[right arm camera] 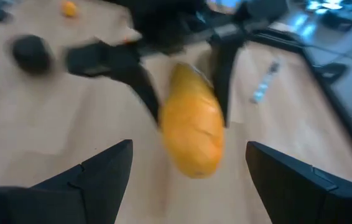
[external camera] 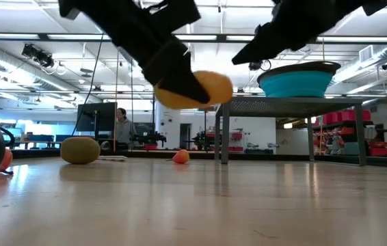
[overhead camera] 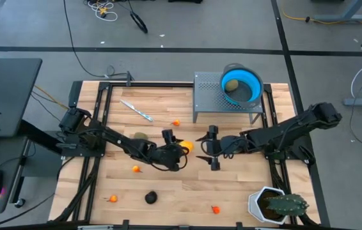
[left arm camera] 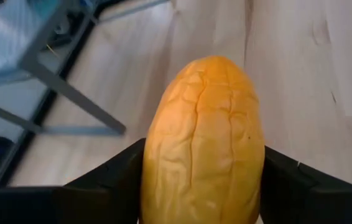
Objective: Pick & Place Fruit
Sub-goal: Put the yellow mango into the blue strainer bowl on the shelf
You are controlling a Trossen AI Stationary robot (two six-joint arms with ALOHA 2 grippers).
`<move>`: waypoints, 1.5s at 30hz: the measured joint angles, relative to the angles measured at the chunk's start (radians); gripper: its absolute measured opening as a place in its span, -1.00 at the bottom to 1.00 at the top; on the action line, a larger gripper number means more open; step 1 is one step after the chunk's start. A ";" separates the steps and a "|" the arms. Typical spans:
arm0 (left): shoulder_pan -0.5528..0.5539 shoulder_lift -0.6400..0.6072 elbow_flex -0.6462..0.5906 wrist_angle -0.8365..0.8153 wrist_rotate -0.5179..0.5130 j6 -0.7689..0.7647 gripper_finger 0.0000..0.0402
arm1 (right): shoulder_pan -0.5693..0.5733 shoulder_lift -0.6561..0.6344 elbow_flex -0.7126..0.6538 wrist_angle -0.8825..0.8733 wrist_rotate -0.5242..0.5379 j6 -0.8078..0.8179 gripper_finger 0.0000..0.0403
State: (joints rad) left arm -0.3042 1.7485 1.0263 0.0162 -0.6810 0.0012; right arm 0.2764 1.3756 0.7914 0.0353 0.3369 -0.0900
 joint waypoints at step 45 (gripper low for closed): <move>-0.006 -0.002 0.053 0.051 -0.007 0.005 0.42 | -0.005 0.096 0.000 0.124 0.057 -0.102 -0.05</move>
State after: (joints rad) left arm -0.3098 1.7460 1.0798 0.0674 -0.6884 0.0062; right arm 0.2714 1.4719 0.7910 0.1593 0.3937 -0.1925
